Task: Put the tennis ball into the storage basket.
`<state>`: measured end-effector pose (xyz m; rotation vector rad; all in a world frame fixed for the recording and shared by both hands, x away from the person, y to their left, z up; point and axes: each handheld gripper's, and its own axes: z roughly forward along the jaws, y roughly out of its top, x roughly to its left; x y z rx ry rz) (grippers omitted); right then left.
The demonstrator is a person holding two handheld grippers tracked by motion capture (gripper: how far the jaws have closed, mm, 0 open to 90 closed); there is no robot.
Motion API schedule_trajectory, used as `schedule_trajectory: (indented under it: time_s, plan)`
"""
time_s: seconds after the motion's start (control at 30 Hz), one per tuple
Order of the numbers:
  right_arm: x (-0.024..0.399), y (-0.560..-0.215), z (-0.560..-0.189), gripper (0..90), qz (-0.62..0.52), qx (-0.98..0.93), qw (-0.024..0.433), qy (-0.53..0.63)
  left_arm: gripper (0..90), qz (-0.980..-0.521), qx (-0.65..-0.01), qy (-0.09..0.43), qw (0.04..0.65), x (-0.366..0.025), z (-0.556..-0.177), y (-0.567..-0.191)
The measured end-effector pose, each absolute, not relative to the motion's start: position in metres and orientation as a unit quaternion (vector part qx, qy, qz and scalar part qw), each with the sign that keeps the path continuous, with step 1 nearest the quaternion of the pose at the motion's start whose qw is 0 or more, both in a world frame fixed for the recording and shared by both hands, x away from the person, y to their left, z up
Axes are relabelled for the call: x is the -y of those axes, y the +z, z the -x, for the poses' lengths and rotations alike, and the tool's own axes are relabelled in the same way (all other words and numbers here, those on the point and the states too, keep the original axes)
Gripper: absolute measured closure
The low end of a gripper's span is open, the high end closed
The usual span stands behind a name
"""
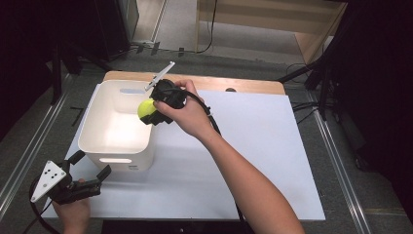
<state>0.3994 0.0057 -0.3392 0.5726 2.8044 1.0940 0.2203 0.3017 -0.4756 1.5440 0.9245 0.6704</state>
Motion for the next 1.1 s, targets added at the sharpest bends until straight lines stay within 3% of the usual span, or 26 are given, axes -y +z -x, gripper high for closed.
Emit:
schedule_trajectory:
  time_s: [1.1]
  plan:
    - [-0.036, -0.368, -0.390, 23.5, -0.150, -0.927, 0.015, 0.344, 0.0, -0.659, -0.394, 0.286, 0.572, -0.302, -0.220, -0.475]
